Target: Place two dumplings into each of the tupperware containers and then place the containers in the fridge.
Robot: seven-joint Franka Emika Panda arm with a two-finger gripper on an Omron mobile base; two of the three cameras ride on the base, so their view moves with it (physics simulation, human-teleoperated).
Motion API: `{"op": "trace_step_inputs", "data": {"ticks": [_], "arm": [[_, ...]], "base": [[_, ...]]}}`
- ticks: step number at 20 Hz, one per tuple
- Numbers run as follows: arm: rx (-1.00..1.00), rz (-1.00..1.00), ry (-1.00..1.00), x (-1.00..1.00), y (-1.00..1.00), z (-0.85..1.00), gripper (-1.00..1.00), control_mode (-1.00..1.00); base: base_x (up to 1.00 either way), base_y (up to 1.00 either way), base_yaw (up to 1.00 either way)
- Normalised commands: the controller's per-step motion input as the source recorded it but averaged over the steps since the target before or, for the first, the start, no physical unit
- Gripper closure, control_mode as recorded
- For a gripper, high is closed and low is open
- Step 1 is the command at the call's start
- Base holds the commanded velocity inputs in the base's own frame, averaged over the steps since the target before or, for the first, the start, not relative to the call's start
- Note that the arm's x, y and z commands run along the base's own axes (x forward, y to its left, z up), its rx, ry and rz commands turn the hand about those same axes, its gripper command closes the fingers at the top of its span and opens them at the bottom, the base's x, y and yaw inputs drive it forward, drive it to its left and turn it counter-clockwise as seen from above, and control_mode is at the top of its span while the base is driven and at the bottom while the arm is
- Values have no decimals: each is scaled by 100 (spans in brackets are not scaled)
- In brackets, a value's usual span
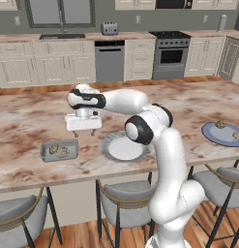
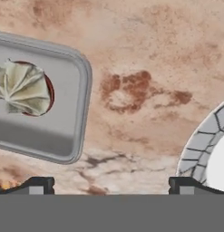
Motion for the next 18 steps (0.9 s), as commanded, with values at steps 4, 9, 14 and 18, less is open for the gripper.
{"op": "trace_step_inputs", "data": {"ticks": [4,9,14,18], "arm": [[-5,-11,-43,-6,20,-2,-100,-100],[-2,-20,-4,9,6,0,-100,-100],[2,-5,4,23,14,4,-100,-100],[-3,0,1,20,40,0,-100,-100]], "base": [[0,0,0],[0,0,0],[0,0,0],[0,0,0]]}}
